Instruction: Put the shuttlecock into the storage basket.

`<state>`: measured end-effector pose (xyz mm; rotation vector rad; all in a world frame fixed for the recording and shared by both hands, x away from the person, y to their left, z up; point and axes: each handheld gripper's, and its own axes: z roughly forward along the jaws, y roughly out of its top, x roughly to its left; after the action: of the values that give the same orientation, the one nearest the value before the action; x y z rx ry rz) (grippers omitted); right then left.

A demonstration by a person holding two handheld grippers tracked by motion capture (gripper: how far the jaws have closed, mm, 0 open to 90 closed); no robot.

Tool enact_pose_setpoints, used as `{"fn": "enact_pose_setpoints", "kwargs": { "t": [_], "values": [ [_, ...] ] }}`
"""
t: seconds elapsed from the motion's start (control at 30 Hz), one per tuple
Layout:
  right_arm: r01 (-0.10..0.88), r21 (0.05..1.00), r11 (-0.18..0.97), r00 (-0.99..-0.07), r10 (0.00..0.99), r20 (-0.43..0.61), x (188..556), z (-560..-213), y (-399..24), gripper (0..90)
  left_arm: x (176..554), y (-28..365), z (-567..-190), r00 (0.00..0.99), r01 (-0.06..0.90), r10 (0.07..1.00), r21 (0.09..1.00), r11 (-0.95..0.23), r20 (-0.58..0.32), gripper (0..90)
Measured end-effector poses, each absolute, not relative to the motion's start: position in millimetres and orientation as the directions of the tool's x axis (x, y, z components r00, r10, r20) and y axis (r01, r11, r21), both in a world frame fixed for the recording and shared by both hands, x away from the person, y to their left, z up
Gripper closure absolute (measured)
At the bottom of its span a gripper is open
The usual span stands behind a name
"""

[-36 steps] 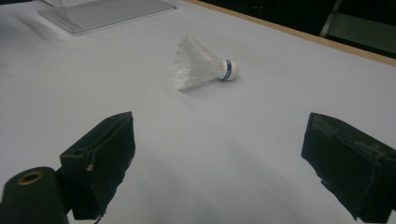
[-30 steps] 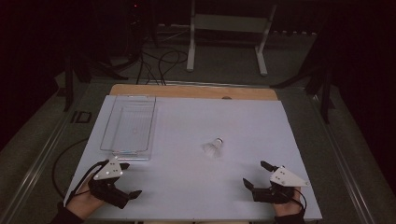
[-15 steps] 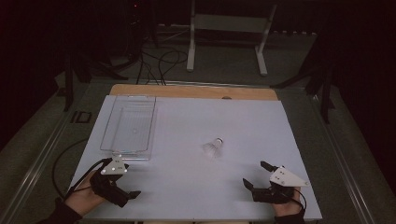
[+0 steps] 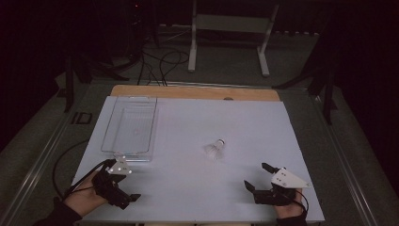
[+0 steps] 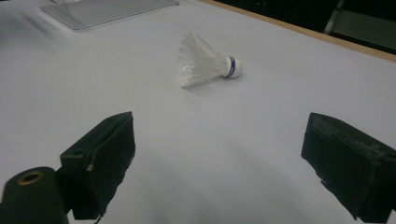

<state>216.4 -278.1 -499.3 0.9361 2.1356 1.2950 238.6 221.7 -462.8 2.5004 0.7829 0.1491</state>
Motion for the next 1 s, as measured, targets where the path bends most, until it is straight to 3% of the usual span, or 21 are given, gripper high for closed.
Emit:
{"fn": "enact_pose_setpoints", "kwargs": {
  "t": [1.0],
  "values": [
    [0.312,0.893,0.323,-0.657,0.753,-0.043,216.5,-499.5,-277.9,9.9,245.5,196.7,-457.4,0.837,0.526,0.548,0.284,-0.802,-0.003,0.0]
  ]
}}
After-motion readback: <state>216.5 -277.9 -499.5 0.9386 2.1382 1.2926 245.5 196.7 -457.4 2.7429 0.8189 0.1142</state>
